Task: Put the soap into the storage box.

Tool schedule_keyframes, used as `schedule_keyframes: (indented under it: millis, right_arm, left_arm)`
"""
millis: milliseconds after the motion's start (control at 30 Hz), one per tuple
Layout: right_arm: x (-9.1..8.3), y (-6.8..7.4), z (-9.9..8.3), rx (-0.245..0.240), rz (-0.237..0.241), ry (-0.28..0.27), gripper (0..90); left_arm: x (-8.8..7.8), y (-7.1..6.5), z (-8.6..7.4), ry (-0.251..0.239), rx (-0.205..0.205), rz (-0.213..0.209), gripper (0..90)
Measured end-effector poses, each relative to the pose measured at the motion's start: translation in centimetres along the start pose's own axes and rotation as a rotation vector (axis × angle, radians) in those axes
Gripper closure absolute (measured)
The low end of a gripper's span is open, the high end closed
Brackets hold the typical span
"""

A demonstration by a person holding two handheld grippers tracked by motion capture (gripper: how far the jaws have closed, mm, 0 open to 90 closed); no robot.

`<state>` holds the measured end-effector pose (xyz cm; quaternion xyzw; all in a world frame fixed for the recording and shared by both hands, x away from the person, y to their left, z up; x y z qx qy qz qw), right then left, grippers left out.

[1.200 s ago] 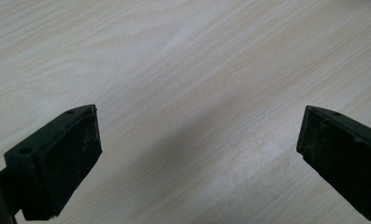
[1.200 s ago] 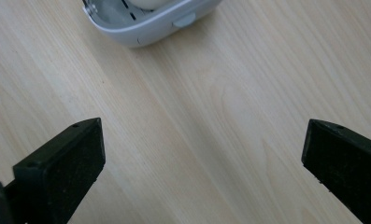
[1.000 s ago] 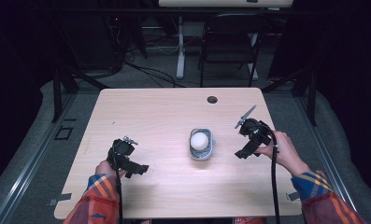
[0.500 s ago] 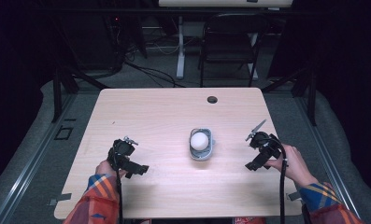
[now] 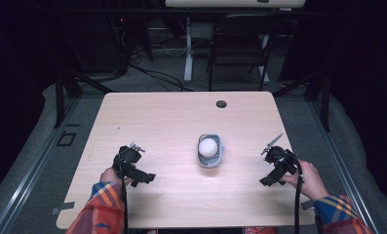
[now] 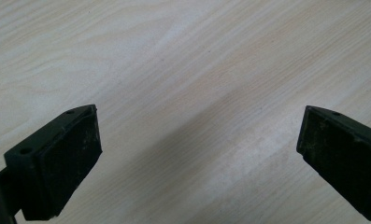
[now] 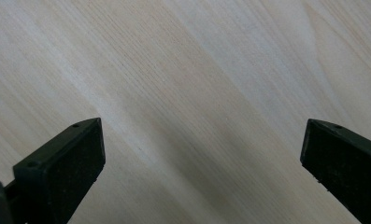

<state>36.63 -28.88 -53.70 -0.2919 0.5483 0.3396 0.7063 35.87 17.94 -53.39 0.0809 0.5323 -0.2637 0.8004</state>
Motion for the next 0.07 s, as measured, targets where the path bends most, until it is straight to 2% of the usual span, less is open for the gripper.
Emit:
schedule_keyframes:
  millis: [67]
  right_arm:
    - [0.18,-0.03,0.04,0.004,0.011,0.002,0.0]
  left_arm:
    - [0.03,-0.04,0.03,0.001,0.0,0.0,0.0]
Point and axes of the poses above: each handheld gripper's, and its own axes: x roughly forward along the jaws, z roughly out of its top, y roughly to its left, the point moved 2 cm from there along x, roughly forward along the jaws, and after that the axes turned 6 degrees about -x, right-handed, at the moved point
